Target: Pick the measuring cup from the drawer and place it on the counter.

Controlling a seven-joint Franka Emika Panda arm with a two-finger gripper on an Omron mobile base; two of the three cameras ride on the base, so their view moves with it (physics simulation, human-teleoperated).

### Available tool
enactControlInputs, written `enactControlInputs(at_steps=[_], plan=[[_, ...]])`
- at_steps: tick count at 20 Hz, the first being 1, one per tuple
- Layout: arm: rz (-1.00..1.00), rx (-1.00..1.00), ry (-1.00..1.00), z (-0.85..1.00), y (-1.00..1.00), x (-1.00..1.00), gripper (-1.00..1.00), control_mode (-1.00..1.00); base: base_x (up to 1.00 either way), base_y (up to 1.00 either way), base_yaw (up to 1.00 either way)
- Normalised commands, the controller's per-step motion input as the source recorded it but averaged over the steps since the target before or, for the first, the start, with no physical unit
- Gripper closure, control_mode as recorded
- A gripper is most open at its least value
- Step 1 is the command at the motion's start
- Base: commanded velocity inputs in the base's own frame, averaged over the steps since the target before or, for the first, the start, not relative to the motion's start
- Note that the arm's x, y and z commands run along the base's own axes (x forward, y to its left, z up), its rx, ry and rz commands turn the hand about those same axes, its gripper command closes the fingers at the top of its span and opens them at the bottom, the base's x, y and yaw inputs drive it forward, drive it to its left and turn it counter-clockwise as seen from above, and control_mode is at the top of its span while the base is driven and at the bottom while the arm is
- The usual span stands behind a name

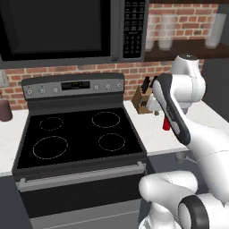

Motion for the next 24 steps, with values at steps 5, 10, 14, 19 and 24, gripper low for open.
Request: enactControlInputs(at_steps=[5,10,14,19,24], plan=[[-0.08,0.01,-0.05,-0.36,-0.56,-0.65,-1.00,-1.00,0.00,0.00,0.00],[0.06,0.01,0.00,-0.60,-0.98,-0.05,-1.00,-1.00,0.00,0.00,0.00],[0.11,0.02,0.00,-0.65,-0.98,0.00,-1.00,-1.00,0.00,0.00,0.00],[0.15,0.00,0.00,-0.67,-0.68,0.09,-1.00,-1.00,0.00,0.00,0.00],[0.17,0.00,0.00,-0.65,-0.43,0.25,-1.00,-1.00,0.00,0.00,0.00]])
